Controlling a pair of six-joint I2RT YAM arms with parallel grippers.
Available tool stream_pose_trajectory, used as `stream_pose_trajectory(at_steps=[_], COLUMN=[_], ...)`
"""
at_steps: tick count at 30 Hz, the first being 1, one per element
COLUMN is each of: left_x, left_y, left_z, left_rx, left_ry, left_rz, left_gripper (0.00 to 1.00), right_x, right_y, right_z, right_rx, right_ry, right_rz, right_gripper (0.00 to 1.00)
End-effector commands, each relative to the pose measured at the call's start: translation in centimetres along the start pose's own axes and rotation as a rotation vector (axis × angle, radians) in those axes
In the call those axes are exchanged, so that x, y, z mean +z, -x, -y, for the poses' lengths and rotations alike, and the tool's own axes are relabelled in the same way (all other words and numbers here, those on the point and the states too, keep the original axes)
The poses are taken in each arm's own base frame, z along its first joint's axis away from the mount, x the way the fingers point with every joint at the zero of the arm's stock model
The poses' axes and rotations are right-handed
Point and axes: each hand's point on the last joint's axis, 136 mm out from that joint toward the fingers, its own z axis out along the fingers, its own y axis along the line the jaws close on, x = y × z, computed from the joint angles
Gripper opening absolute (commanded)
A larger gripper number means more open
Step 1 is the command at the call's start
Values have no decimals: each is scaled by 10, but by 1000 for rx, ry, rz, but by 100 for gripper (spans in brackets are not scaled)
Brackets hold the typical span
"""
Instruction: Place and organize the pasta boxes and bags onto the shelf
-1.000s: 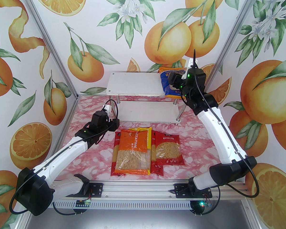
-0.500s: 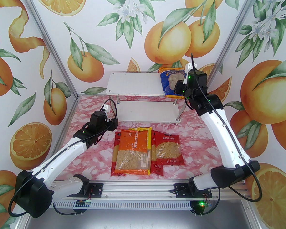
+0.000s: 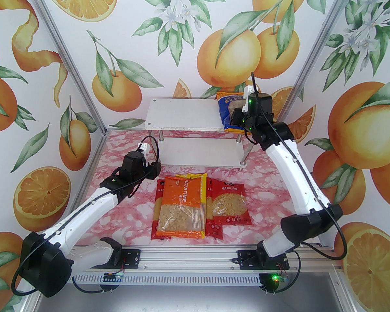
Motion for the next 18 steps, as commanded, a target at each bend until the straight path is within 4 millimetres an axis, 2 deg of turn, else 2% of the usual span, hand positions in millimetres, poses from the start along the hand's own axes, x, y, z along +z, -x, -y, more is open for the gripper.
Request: stream_pose_trajectory(at_steps=[1,10,18], left_x=[0,2,4], left_y=[-3,-5,-7], left_z=[-6,-8,-11], left_rx=[5,9,13], left_ry=[17,28,39], left_rz=[-2,-8,-16], left_gripper=[58,58,58], right_x=[21,46,73], right_y=[-17,-20,-34], right_z=[-11,-20,-26], right_rx=[30,52,76], right_ry=[56,89,112], right_rz=[-65,-88,-134], right_gripper=[0,0,0])
